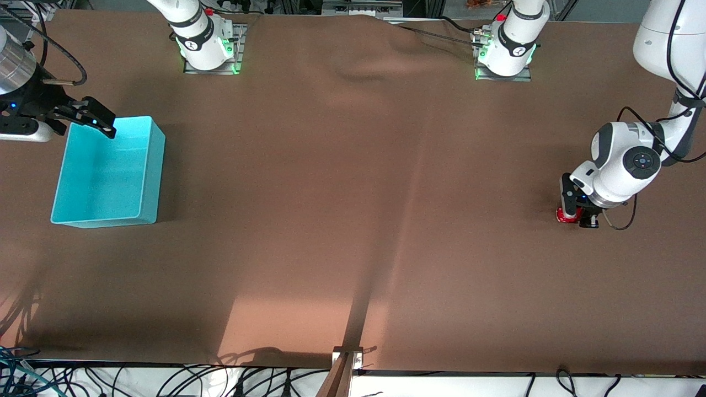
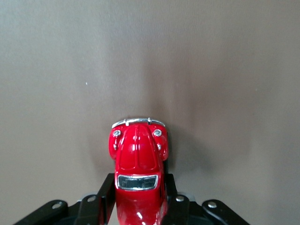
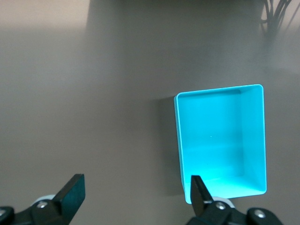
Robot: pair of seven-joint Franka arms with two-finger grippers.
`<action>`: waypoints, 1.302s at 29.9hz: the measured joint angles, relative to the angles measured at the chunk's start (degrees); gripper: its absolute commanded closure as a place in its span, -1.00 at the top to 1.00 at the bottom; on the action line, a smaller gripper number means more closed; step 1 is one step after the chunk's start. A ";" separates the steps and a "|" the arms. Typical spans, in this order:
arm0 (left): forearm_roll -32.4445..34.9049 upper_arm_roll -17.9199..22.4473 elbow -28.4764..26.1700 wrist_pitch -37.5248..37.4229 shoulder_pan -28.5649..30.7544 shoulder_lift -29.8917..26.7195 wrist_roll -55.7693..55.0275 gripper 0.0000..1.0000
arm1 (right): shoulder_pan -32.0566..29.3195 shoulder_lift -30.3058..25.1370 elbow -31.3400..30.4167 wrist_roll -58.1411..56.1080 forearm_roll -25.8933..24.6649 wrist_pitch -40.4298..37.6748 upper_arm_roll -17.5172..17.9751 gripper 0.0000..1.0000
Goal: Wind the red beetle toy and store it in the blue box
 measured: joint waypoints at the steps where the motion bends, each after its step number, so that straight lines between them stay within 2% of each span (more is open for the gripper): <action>1: 0.21 0.00 0.10 -0.02 0.13 0.06 0.13 -0.57 | 0.00 0.00 0.00 0.00 0.00 0.00 0.00 1.00; 28: 0.55 -0.01 2.02 -0.02 2.73 1.22 4.43 -0.55 | 0.00 0.00 0.00 0.00 0.00 0.00 0.00 1.00; 31: 0.56 -0.01 2.04 -0.02 2.75 1.23 4.45 -0.49 | 0.00 0.00 0.00 0.00 0.00 0.00 0.00 1.00; 32: 0.56 -0.01 2.05 -0.02 2.75 1.23 4.45 -0.41 | 0.00 0.00 0.00 0.00 0.00 0.00 0.00 1.00; 33: 0.56 -0.01 2.05 -0.02 2.76 1.23 4.46 -0.11 | 0.00 0.00 0.00 0.00 0.00 0.00 0.00 1.00; 34: 0.56 -0.01 2.06 -0.02 2.76 1.24 4.46 0.36 | 0.00 0.00 0.00 0.00 0.00 0.00 0.00 1.00; 35: 0.56 -0.01 2.06 -0.03 2.76 1.24 4.46 0.99 | 0.00 0.00 0.00 0.00 0.00 0.01 0.00 1.00; 39: 0.56 -0.01 2.14 0.00 2.85 1.66 4.47 1.00 | 0.00 0.00 0.00 0.00 0.00 0.01 0.00 1.00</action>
